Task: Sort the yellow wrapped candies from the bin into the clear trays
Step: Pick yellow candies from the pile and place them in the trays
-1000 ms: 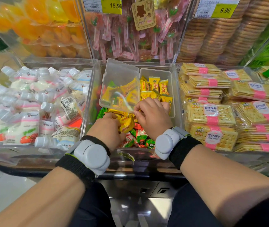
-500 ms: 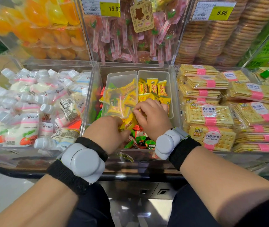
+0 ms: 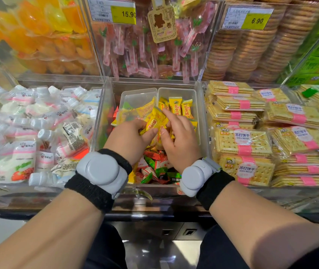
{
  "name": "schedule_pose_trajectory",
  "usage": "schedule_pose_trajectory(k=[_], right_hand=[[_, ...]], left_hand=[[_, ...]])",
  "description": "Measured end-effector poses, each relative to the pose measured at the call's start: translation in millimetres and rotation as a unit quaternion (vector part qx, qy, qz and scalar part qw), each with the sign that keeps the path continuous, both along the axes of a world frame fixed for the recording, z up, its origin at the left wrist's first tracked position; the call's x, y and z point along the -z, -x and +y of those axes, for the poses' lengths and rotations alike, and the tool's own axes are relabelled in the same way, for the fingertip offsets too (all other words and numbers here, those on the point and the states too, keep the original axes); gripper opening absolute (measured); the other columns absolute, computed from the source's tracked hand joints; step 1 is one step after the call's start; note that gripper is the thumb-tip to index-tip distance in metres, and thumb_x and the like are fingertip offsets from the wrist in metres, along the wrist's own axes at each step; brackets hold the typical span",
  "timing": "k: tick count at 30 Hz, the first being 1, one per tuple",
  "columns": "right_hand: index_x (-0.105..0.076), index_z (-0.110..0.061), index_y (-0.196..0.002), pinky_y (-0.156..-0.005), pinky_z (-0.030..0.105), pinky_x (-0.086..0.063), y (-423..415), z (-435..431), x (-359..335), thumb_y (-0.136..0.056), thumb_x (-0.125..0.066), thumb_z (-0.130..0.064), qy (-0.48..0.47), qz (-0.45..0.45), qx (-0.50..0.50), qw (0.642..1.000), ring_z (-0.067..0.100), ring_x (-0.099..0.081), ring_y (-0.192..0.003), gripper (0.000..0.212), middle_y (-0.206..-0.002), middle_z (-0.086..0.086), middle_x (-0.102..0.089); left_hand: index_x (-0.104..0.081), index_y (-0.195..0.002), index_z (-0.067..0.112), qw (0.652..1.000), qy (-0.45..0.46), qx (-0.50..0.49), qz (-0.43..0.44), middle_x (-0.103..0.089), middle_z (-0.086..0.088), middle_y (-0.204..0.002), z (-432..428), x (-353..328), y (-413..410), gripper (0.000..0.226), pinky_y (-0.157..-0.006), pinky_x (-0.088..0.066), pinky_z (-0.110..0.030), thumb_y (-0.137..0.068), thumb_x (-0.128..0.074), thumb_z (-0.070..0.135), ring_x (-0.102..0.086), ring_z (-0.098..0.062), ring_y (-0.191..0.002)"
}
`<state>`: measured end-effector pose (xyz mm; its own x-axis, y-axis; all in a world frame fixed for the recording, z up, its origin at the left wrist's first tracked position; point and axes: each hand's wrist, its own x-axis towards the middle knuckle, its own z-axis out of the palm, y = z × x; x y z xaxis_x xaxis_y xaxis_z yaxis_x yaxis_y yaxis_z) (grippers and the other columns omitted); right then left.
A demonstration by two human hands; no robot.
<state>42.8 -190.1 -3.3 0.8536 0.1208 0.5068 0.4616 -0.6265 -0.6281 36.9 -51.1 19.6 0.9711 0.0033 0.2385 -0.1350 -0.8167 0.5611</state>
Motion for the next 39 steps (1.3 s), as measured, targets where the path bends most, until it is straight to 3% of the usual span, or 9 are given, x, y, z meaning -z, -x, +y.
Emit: schedule_pose_trajectory(k=[4, 10, 17, 23, 26, 31, 34, 39], right_hand=[[-0.045, -0.015, -0.133, -0.095, 0.043, -0.040, -1.9, 0.4, 1.1, -0.089, -0.052, -0.013, -0.030, 0.002, 0.032, 0.999, 0.023, -0.048, -0.104, 0.045, -0.108, 0.008, -0.052], [-0.049, -0.016, -0.126, -0.093, 0.047, -0.041, -4.3, -2.5, -0.4, -0.084, -0.054, -0.011, -0.064, 0.019, 0.071, 0.995, 0.022, -0.048, -0.112, 0.043, -0.120, 0.005, -0.050], [-0.053, -0.014, -0.116, -0.086, 0.049, -0.042, -4.2, -4.2, 2.0, -0.080, -0.057, -0.011, -0.060, 0.016, 0.084, 0.994, 0.024, -0.049, -0.104, 0.036, -0.112, 0.006, -0.051], [-0.051, -0.011, -0.116, -0.081, 0.050, -0.044, -4.1, -6.5, 3.9, -0.080, -0.055, -0.013, -0.051, 0.004, 0.074, 0.996, 0.028, -0.050, -0.103, 0.036, -0.112, 0.008, -0.050], [-0.050, -0.011, -0.116, -0.081, 0.050, -0.043, -5.0, -7.3, 3.2, -0.080, -0.057, -0.014, -0.047, 0.014, 0.071, 0.996, 0.028, -0.049, -0.103, 0.037, -0.114, 0.009, -0.049], [-0.051, -0.012, -0.115, -0.085, 0.047, -0.041, -5.3, -4.7, 4.1, -0.077, -0.057, -0.011, -0.054, 0.022, 0.086, 0.995, 0.026, -0.047, -0.103, 0.038, -0.112, 0.008, -0.049], [-0.052, -0.013, -0.113, -0.087, 0.047, -0.041, -7.7, -4.2, 4.3, -0.075, -0.057, -0.009, -0.064, 0.030, 0.092, 0.993, 0.025, -0.047, -0.103, 0.039, -0.110, 0.007, -0.049], [-0.052, -0.013, -0.113, -0.087, 0.048, -0.040, -9.1, -4.1, 5.9, -0.074, -0.057, -0.009, -0.070, 0.033, 0.091, 0.993, 0.026, -0.046, -0.102, 0.039, -0.109, 0.006, -0.049]], left_hand=[[-0.062, -0.099, 0.006, 1.000, 0.024, 0.003, -0.006, -0.068, -0.011, -0.091, -3.2, -4.0, -15.4, 0.041, -0.067, -0.036, -0.029, -0.091, -0.048, 0.043, -0.059, -0.031, -0.088], [-0.061, -0.114, 0.009, 0.998, 0.032, -0.040, 0.029, -0.068, -0.013, -0.100, -19.5, -9.5, -45.2, 0.043, -0.079, -0.045, -0.036, -0.094, -0.042, 0.042, -0.060, -0.031, -0.096], [-0.060, -0.116, 0.018, 0.992, -0.053, -0.107, 0.034, -0.068, -0.010, -0.104, -41.2, -18.8, -73.3, 0.042, -0.067, -0.030, -0.030, -0.093, -0.040, 0.047, -0.059, -0.030, -0.098], [-0.064, -0.103, 0.012, 0.994, -0.094, -0.046, 0.030, -0.066, -0.015, -0.096, -54.0, -19.2, -89.0, 0.037, -0.066, -0.041, -0.033, -0.093, -0.043, 0.041, -0.058, -0.033, -0.088], [-0.061, -0.105, 0.013, 0.992, -0.115, -0.036, 0.029, -0.064, -0.015, -0.097, -56.0, -17.4, -90.0, 0.035, -0.066, -0.044, -0.035, -0.092, -0.043, 0.041, -0.058, -0.034, -0.089], [-0.053, -0.123, 0.020, 0.993, -0.099, -0.062, 0.008, -0.052, -0.017, -0.112, -51.6, -10.7, -80.0, 0.041, -0.081, -0.043, -0.044, -0.092, -0.041, 0.044, -0.046, -0.037, -0.109], [-0.054, -0.125, 0.024, 0.996, -0.058, -0.054, -0.033, -0.051, -0.014, -0.112, -47.5, -3.9, -75.5, 0.037, -0.088, -0.041, -0.043, -0.092, -0.046, 0.038, -0.044, -0.034, -0.109], [-0.057, -0.095, 0.019, 0.997, 0.000, -0.050, -0.056, -0.062, -0.004, -0.093, -44.6, 0.3, -73.8, 0.014, -0.079, -0.045, -0.042, -0.086, -0.056, 0.030, -0.051, -0.029, -0.093]])
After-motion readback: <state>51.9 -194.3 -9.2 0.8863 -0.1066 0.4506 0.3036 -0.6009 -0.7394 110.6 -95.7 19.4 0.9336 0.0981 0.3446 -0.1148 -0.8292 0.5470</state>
